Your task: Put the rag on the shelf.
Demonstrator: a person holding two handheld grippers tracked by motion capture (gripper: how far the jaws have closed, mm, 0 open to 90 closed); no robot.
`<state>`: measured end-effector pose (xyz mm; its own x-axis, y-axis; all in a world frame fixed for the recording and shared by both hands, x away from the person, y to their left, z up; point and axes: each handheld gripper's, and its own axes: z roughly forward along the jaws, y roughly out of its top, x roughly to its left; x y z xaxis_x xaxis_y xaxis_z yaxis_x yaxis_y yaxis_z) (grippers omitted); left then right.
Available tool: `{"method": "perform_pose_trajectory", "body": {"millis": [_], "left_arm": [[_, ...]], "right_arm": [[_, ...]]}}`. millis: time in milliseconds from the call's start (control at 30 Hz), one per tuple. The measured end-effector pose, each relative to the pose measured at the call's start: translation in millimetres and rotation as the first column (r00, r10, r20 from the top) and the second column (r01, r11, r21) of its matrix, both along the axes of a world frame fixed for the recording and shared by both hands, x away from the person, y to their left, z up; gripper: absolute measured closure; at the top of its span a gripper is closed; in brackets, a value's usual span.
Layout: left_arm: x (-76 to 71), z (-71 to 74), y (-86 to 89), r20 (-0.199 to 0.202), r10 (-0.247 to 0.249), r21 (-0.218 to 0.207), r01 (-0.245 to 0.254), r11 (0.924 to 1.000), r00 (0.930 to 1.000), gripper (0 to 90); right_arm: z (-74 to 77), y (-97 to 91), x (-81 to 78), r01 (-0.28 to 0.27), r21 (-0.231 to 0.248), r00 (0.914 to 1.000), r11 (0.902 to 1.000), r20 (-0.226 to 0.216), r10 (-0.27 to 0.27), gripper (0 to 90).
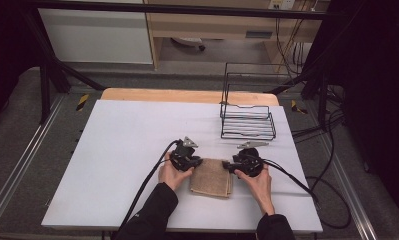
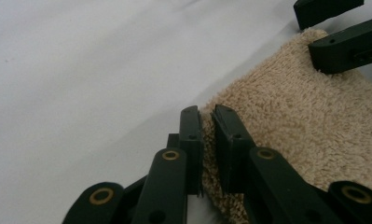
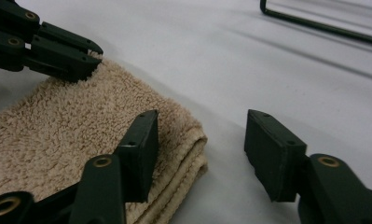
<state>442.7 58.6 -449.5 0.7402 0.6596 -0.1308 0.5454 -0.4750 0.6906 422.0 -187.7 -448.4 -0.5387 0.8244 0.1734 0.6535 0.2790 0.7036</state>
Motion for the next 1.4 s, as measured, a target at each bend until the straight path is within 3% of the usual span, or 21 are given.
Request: {"method": "perform_pose_trajectory", "body": {"millis": [367,667,1033,1133,1400], "left_arm": [[0.4,-0.8,0.9,0.014,-0.019,-0.003,0.019,0.9998,0.9997,81.5],[1.9,-0.6,2.3,-0.008,-0.012,-0.014,0.012,0.9998,0.9999,81.4],[3.9,-0.6,5.0,-0.021,-0.016,-0.046,0.015,0.9988,0.9997,84.2],[2.6,1.0,5.3,-0.009,-0.017,-0.045,0.016,0.9989,0.9998,84.7],[-4.0,13.1,9.8,0.039,-0.016,-0.093,0.020,0.9955,0.9991,85.0]], "right_arm": [[-2.0,2.9,-0.7,0.003,0.053,0.9977,0.9986,-0.068,0.001,67.1],[-1.8,3.9,0.0,0.007,0.093,0.9928,0.9957,-0.120,0.004,80.9],[0.5,2.3,-0.1,0.001,0.103,0.9935,0.9947,-0.113,0.010,83.8],[3.4,1.4,-2.0,0.002,0.114,0.9947,0.9934,-0.102,0.009,84.0],[13.2,-2.5,-8.4,-0.001,0.148,0.9981,0.9890,-0.061,0.010,84.0]]}}
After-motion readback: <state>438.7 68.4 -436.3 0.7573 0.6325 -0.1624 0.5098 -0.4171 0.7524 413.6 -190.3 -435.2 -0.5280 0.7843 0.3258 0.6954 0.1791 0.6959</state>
